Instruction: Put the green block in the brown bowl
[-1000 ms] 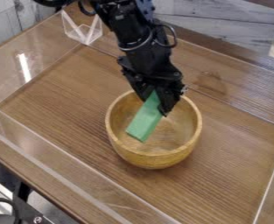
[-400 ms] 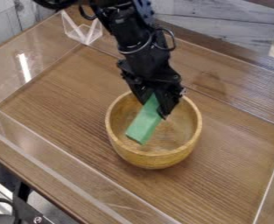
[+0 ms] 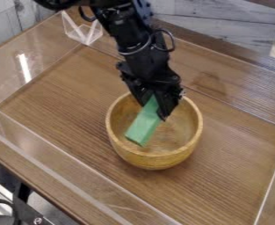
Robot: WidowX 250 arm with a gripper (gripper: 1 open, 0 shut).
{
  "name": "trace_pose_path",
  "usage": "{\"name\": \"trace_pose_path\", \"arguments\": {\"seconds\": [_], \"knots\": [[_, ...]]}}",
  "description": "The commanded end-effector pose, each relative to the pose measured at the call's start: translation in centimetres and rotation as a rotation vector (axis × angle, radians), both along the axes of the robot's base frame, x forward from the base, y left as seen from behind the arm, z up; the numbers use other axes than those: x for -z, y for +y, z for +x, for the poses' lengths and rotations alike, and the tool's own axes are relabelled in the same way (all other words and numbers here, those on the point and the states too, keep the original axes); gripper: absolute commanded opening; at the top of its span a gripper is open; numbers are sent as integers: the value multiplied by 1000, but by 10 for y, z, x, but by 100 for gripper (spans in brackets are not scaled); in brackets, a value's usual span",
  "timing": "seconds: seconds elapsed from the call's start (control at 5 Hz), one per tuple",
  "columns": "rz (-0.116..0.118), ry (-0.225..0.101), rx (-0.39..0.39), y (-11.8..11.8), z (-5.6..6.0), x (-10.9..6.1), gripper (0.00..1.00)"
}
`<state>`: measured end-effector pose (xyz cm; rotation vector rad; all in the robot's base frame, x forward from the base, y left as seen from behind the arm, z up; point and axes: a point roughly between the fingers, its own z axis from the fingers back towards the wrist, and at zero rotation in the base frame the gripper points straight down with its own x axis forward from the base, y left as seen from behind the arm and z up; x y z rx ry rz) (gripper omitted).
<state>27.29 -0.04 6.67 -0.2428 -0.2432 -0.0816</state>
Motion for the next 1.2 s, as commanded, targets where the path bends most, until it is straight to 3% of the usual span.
{"name": "trace_pose_path", "arguments": {"seconds": [0.0, 1.0], "knots": [[2, -54, -15, 6, 13, -15, 0], [-9, -27, -16, 5, 14, -15, 0]]}}
